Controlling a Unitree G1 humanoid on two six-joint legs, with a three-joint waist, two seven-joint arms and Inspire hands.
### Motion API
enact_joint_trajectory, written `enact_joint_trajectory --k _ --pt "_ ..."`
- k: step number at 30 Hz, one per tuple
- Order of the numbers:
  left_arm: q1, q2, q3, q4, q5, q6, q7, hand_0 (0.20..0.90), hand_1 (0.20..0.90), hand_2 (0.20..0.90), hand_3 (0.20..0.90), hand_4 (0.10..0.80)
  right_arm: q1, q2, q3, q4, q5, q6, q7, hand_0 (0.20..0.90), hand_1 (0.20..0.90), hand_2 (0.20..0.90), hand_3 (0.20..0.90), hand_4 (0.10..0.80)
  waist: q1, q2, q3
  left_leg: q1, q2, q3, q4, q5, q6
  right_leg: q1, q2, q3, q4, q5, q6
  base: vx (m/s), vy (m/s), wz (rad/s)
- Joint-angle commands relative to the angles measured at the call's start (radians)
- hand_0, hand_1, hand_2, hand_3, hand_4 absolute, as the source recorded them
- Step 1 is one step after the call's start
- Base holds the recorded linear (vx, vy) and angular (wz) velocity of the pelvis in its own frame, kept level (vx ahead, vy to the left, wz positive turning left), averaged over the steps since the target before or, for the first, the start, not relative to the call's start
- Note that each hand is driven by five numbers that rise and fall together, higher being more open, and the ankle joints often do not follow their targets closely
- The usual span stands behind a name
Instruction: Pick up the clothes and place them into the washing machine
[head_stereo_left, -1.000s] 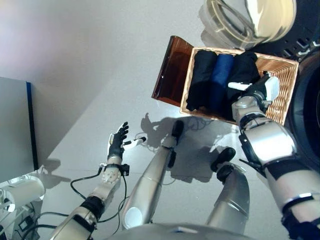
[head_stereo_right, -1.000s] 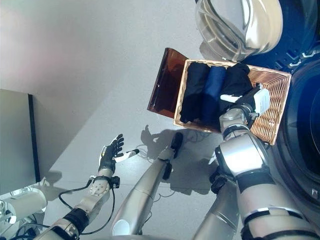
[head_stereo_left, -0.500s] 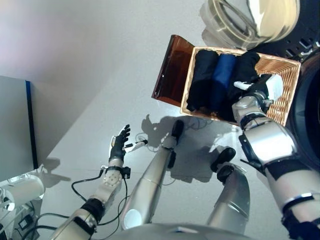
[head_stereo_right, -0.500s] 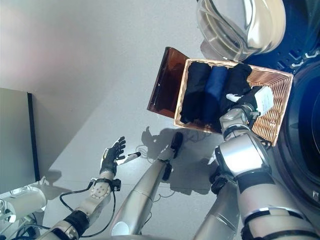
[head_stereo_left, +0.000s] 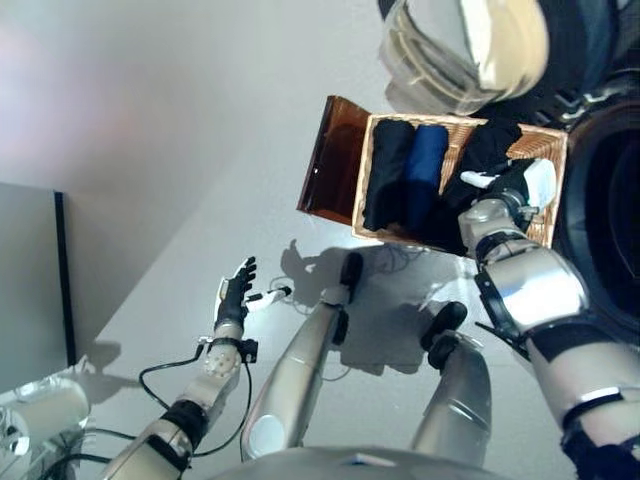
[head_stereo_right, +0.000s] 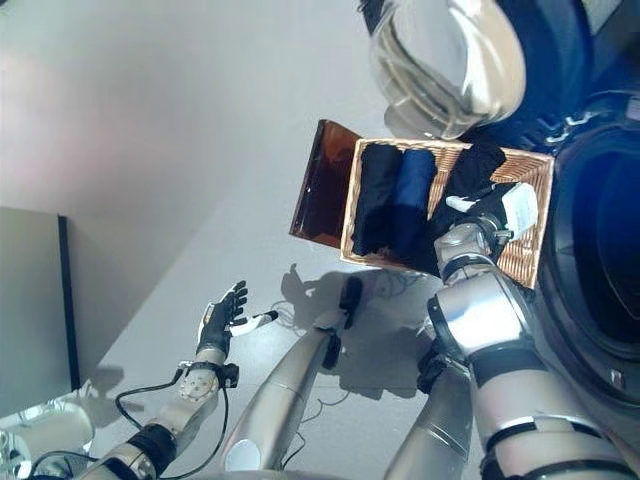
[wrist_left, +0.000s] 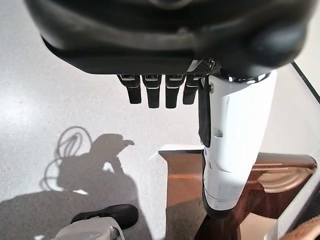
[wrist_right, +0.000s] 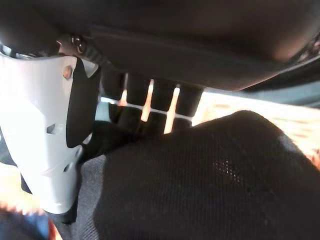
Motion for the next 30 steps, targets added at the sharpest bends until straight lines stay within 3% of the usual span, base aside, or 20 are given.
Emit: enact_joint_trajectory --k 1,3,5,11,12,16,20,25,30 --pt "-0.006 0.032 0.032 0.058 0.006 -0.046 0.012 0.9 0.9 0.9 0.9 0.8 -0.018 -0.088 -0.014 -0.129 0.107 -0.127 -0.038 0.2 0.2 0.2 0.2 0.3 -0.01 -0.014 0.029 0.055 0.012 0.039 -0.018 -0.12 -0.068 0.162 0.054 0.022 -0.185 0.037 -0.004 0.004 -0.009 -0.31" --pt "-0.009 0.032 0.034 0.074 0.004 -0.045 0.008 0.9 0.9 0.9 0.9 0.8 -0.004 -0.078 -0.03 -0.151 0.134 -0.146 -0.031 0.2 0.2 0.2 0.2 0.3 -0.018 -0.023 0.033 0.072 0.018 0.042 -0.025 -0.117 -0.068 0.184 0.059 0.023 -0.213 0.051 -0.003 -0.005 0.013 -0.36" --pt "-0.017 0.024 0.046 0.118 0.0 -0.049 0.007 0.9 0.9 0.9 0.9 0.8 0.052 -0.024 -0.077 -0.232 0.237 -0.211 0.002 0.2 0.2 0.2 0.2 0.3 -0.044 -0.06 0.034 0.127 0.039 0.065 -0.073 -0.104 -0.068 0.24 0.079 0.036 -0.316 0.097 0.008 -0.021 0.003 -0.43" --pt "-0.017 0.01 0.062 0.132 -0.04 -0.065 -0.014 0.9 0.9 0.9 0.9 0.8 0.211 0.074 -0.182 -0.427 0.501 -0.344 0.104 0.2 0.2 0.2 0.2 0.3 -0.071 -0.081 0.031 0.202 0.058 0.09 -0.146 -0.082 -0.072 0.301 0.088 0.055 -0.425 0.149 0.022 -0.016 -0.031 -0.52" --pt "-0.015 -0.002 0.059 0.142 -0.053 -0.073 -0.03 0.9 0.9 0.9 0.9 0.8 0.286 0.125 -0.237 -0.517 0.617 -0.402 0.167 0.2 0.2 0.2 0.2 0.3 -0.086 -0.075 0.028 0.218 0.056 0.097 -0.171 -0.075 -0.076 0.319 0.084 0.054 -0.463 0.162 0.027 -0.01 0.003 -0.12" --pt "-0.009 -0.018 0.057 0.168 -0.076 -0.083 -0.044 0.9 0.9 0.9 0.9 0.8 0.336 0.174 -0.286 -0.574 0.728 -0.456 0.216 0.2 0.2 0.2 0.2 0.3 -0.096 -0.062 0.022 0.226 0.054 0.113 -0.178 -0.073 -0.075 0.316 0.077 0.065 -0.475 0.171 0.03 -0.027 0.037 -0.17" --pt "0.013 -0.033 0.053 0.15 -0.103 -0.106 -0.066 0.9 0.9 0.9 0.9 0.8 0.364 0.207 -0.357 -0.675 0.833 -0.524 0.26 0.2 0.2 0.2 0.2 0.3 -0.102 -0.015 0.03 0.201 0.05 0.127 -0.134 -0.093 -0.063 0.265 0.062 0.085 -0.419 0.154 0.024 -0.019 0.056 -0.09" --pt "0.032 -0.041 0.047 0.131 -0.129 -0.112 -0.087 0.9 0.9 0.9 0.9 0.8 0.346 0.208 -0.409 -0.709 0.894 -0.578 0.264 0.2 0.2 0.2 0.2 0.3 -0.103 0.041 0.042 0.147 0.047 0.146 -0.041 -0.135 -0.062 0.186 0.052 0.101 -0.299 0.11 0.018 -0.021 0.05 0.06" --pt "0.045 -0.044 0.059 0.147 -0.141 -0.11 -0.095 0.9 0.9 0.9 0.9 0.8 0.298 0.189 -0.429 -0.664 0.913 -0.601 0.26 0.2 0.2 0.2 0.2 0.3 -0.106 0.056 0.047 0.095 0.064 0.163 0.077 -0.19 -0.062 0.119 0.057 0.119 -0.181 0.065 0.011 0.006 0.023 0.01"
